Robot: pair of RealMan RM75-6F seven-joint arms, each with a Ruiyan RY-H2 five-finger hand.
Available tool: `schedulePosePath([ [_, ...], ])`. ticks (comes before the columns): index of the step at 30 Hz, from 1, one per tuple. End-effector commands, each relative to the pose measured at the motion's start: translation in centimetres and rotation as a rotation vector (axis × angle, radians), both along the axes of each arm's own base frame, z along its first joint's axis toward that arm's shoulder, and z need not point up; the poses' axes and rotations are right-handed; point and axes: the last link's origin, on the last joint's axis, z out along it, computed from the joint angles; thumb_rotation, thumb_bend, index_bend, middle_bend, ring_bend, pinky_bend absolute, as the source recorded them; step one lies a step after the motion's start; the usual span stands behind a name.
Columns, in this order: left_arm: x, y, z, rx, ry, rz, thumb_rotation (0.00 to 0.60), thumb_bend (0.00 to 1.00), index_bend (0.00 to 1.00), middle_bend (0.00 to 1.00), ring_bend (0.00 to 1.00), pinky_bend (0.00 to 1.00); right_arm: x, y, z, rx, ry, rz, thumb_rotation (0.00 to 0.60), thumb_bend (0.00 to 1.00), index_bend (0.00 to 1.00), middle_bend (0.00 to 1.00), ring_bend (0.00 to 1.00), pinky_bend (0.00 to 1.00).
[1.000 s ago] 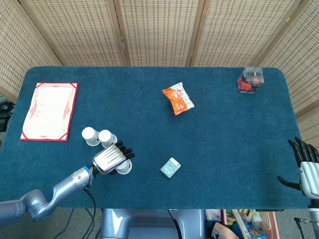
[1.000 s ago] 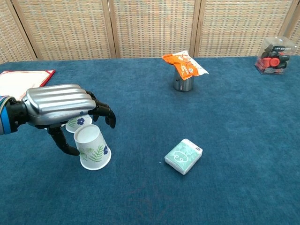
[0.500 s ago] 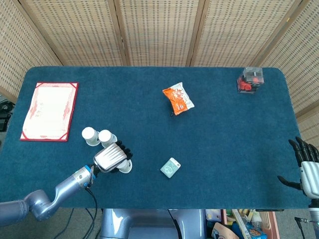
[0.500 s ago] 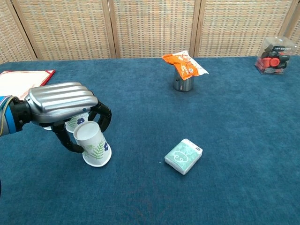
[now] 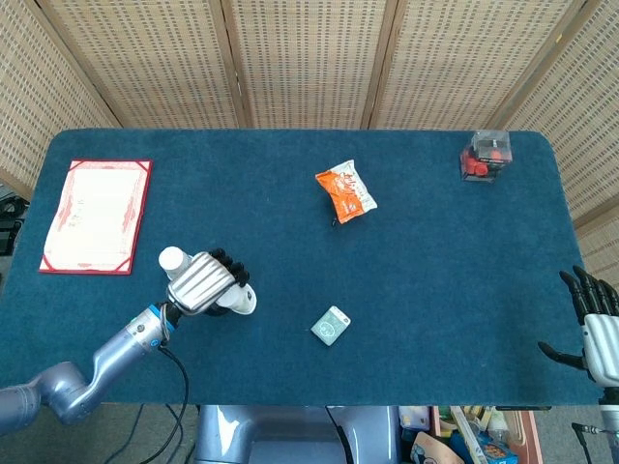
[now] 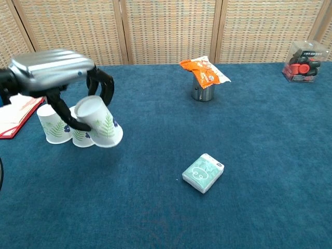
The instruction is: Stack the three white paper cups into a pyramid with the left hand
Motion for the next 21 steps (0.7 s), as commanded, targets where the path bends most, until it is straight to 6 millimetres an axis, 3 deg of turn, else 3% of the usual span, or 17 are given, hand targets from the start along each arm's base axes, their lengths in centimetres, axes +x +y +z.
schedulePosePath([
  [1,0.5,1.8,4.0,0.075,-0.065,0.061,0.600,0.06,0.50,0.50,0.49,0.38,0.1,0.1,0.0,-0.002,-0.001,0.002,0.600,0.00,0.00,0.00,0.00,0.00],
  [5,-0.9,3.4,7.5,0.132,-0.088,0.168,0.600,0.06,0.51,0.51,0.49,0.38,0.1,0.2,0.1,-0.001,-0.003,0.005,0.600,0.00,0.00,0.00,0.00,0.00],
  [6,-2.4,4.1,8.9,0.150,-0.103,0.243,0.600,0.06,0.51,0.51,0.49,0.38,0.1,0.2,0.1,-0.001,-0.005,0.005,0.600,0.00,0.00,0.00,0.00,0.00],
  [9,-4.5,4.5,10.3,0.143,-0.102,0.329,0.600,0.06,0.51,0.51,0.49,0.38,0.2,0.2,0.1,0.000,-0.007,0.007,0.600,0.00,0.00,0.00,0.00,0.00],
  [15,-7.4,4.8,10.1,0.111,-0.039,0.412,0.600,0.06,0.51,0.51,0.49,0.38,0.3,0.1,0.1,0.003,-0.007,0.011,0.600,0.00,0.00,0.00,0.00,0.00],
  [21,-7.4,5.2,8.9,0.098,-0.043,0.404,0.600,0.06,0.51,0.51,0.49,0.38,0.3,0.1,0.0,0.005,-0.004,0.010,0.600,0.00,0.00,0.00,0.00,0.00],
])
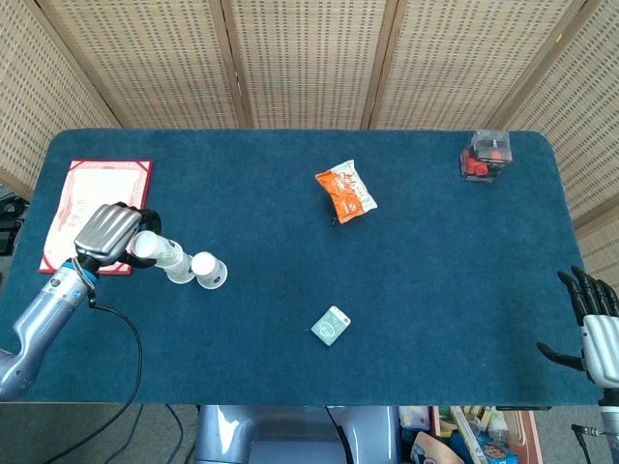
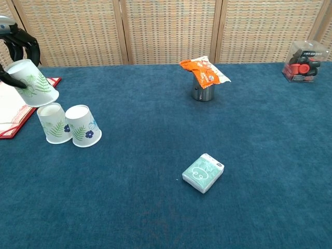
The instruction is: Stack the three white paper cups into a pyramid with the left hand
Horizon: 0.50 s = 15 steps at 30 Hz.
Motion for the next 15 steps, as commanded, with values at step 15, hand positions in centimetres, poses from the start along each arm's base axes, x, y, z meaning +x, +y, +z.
schedulePosePath([
  [15,2.1,0.9,-2.6,-0.041,0.005,-0.033,0.600,0.06,0.51,0.51,0.49,0.38,-0.3,0.0,0.4,-0.010,-0.007,-0.008,0.600,0.00,0.00,0.00,0.00,0.00],
])
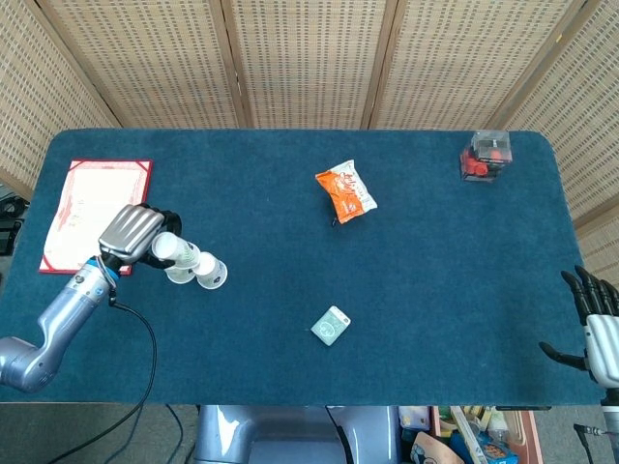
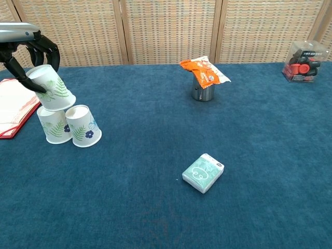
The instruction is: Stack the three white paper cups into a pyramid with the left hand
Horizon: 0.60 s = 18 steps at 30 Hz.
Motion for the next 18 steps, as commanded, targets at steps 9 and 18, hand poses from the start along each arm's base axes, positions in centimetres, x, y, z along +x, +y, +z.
schedulePosePath([
  [9,0.8,0.4,-1.0,-0.010,0.008,0.000,0.600,0.06,0.51,0.49,0.48,0.38,-0.1,0.0,0.3,-0.008,-0.009,-0.005,0.600,0.00,0.00,0.00,0.00,0.00],
  [18,0.8,0.1,-1.4,-0.052,0.020,0.029,0.600,0.06,0.43,0.24,0.27,0.34,-0.1,0.1,0.3,-0.007,-0.011,0.000,0.600,0.00,0.00,0.00,0.00,0.00],
])
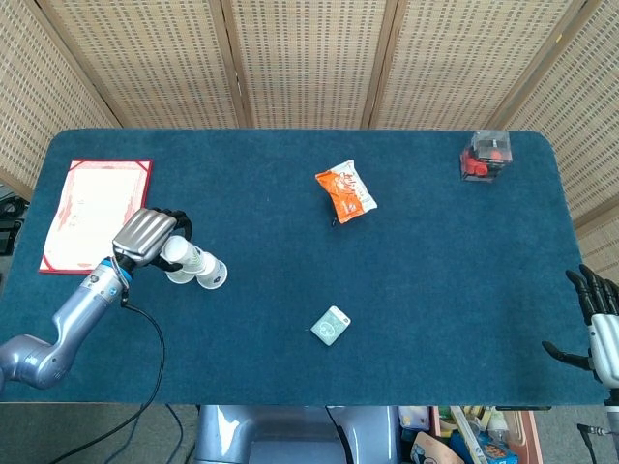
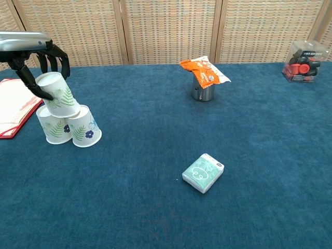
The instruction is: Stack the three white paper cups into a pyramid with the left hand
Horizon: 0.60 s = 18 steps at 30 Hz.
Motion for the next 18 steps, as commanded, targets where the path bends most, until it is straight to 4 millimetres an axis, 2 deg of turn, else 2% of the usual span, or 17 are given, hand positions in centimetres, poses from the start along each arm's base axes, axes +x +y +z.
schedulePosePath([
  [1,0.1,-0.1,0.1,-0.006,-0.003,0.005,0.600,0.06,0.41,0.23,0.26,0.34,0.0,0.0,0.0,-0.001,0.000,0.001,0.600,0.00,0.00,0.00,0.00,0.00],
  [4,0.2,-0.3,0.3,-0.009,-0.003,0.005,0.600,0.06,0.33,0.17,0.20,0.30,0.0,0.1,0.0,0.000,0.002,0.001,0.600,0.00,0.00,0.00,0.00,0.00],
  [8,0.4,-0.8,1.0,-0.012,-0.003,-0.001,0.600,0.06,0.15,0.02,0.04,0.19,0.1,0.1,0.0,0.001,0.001,0.003,0.600,0.00,0.00,0.00,0.00,0.00],
  [11,0.6,-1.3,2.3,0.022,-0.014,-0.014,0.600,0.06,0.02,0.00,0.00,0.08,0.1,0.1,0.0,0.002,0.001,0.005,0.600,0.00,0.00,0.00,0.00,0.00],
  [13,0.7,-1.9,3.9,0.083,-0.031,-0.028,0.600,0.06,0.00,0.00,0.00,0.02,0.1,0.1,-0.1,0.005,0.002,0.007,0.600,0.00,0.00,0.00,0.00,0.00],
  [15,0.6,-2.8,5.2,0.146,-0.049,-0.036,0.600,0.06,0.00,0.00,0.00,0.00,0.2,0.2,-0.1,0.005,0.002,0.009,0.600,0.00,0.00,0.00,0.00,0.00],
  [18,-1.2,-5.0,7.5,0.309,-0.061,-0.028,0.600,0.06,0.00,0.00,0.00,0.00,0.3,0.2,-0.1,0.005,0.003,0.014,0.600,0.00,0.00,0.00,0.00,0.00],
])
